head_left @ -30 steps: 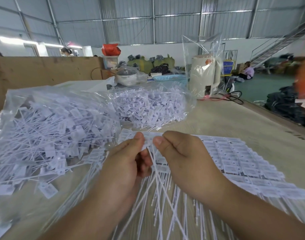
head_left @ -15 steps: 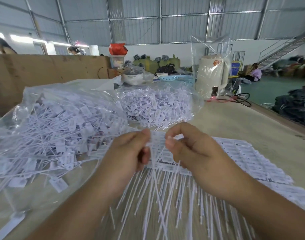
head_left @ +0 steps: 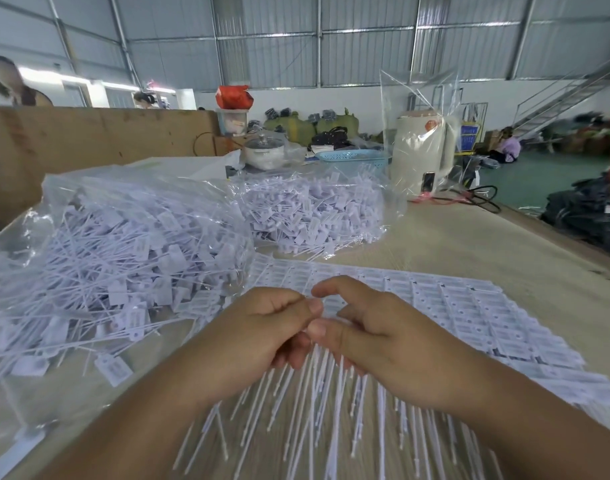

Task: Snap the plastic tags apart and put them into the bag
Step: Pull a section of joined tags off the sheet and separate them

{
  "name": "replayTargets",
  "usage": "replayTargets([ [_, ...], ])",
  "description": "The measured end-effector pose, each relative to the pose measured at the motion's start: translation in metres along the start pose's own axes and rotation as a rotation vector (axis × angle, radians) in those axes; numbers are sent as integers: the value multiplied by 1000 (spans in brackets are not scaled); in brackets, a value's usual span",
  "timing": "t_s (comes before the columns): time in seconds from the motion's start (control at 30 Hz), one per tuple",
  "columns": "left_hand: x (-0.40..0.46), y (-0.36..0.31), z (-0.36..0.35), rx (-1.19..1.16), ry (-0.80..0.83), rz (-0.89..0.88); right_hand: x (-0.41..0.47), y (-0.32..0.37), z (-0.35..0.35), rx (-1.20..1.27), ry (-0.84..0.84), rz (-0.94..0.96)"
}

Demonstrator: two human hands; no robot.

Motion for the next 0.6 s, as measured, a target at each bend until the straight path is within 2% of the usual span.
replayTargets([
  [0.1,0,2,8,-22,-94,0,-1,0,9,-32,22,-69],
  [0.2,0,2,6,-21,-69,14,-1,-3,13,-58,67,-120],
  [0.37,-2,1,4,38,-70,-24,-1,-1,12,-17,93,-89],
  [0.47,-1,1,5,60,-120,-28,0,1,14,-27,58,-88],
  [0.6,3,2,4,-85,-227,-19,1,4,15,15,-101,-60],
])
Point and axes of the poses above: each hand's wrist, its own x-axis towards the middle knuckle, its own z-axis out of the back of the hand, y = z × x, the point moved 5 cm from there along x, towards the middle knuckle, and after that the axes turned 7 degrees about z, right-handed, at the moved point
